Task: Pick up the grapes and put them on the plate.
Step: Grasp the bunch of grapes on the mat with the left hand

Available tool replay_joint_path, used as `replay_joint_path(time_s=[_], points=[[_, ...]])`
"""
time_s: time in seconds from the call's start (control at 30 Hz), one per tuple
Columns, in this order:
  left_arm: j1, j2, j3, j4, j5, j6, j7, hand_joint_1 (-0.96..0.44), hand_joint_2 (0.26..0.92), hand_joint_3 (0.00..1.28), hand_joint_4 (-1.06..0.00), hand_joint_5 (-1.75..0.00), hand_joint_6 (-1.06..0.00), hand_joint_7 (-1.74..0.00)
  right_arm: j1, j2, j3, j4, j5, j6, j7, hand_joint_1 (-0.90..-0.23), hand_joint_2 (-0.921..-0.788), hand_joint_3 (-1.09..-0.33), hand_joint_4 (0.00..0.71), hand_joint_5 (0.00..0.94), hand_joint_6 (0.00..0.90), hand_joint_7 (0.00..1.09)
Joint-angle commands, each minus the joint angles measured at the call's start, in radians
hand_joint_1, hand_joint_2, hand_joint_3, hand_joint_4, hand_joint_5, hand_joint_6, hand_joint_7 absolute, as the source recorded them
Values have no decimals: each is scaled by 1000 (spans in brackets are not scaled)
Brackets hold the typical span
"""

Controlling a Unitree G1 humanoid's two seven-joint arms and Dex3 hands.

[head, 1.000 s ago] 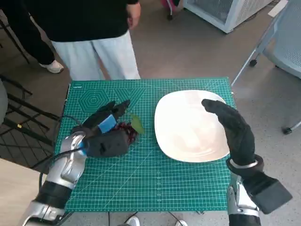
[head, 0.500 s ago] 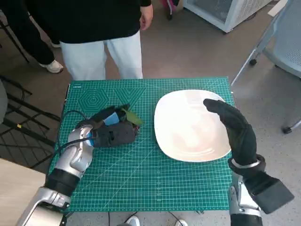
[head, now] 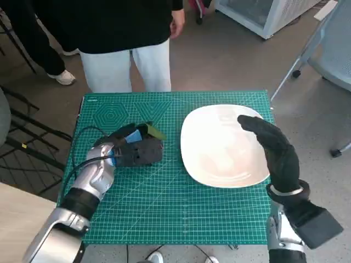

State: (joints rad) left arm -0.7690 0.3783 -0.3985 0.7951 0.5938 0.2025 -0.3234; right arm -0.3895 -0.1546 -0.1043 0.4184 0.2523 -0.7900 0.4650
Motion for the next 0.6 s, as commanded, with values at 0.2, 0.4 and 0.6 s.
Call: replay_joint_path(time_s=[0.2, 0.4, 0.6], points=[[-27, -24, -22, 101, -5, 14, -17, -486, 772, 1, 1, 1, -93, -14, 7, -8, -1, 5, 0, 8, 3, -621, -921, -716, 181, 2, 0, 429], [-39, -32, -30, 139, -4, 11, -7, -493, 775, 2, 1, 1, -102, -16, 5, -8, -1, 6, -2, 7, 2, -618, -921, -717, 181, 2, 1, 429], [-31, -33, -36, 142, -2, 5, 15, -495, 782, 4, -13, -5, -129, -24, 5, -7, 1, 8, -3, 9, 2, -623, -921, -716, 181, 1, 1, 429]])
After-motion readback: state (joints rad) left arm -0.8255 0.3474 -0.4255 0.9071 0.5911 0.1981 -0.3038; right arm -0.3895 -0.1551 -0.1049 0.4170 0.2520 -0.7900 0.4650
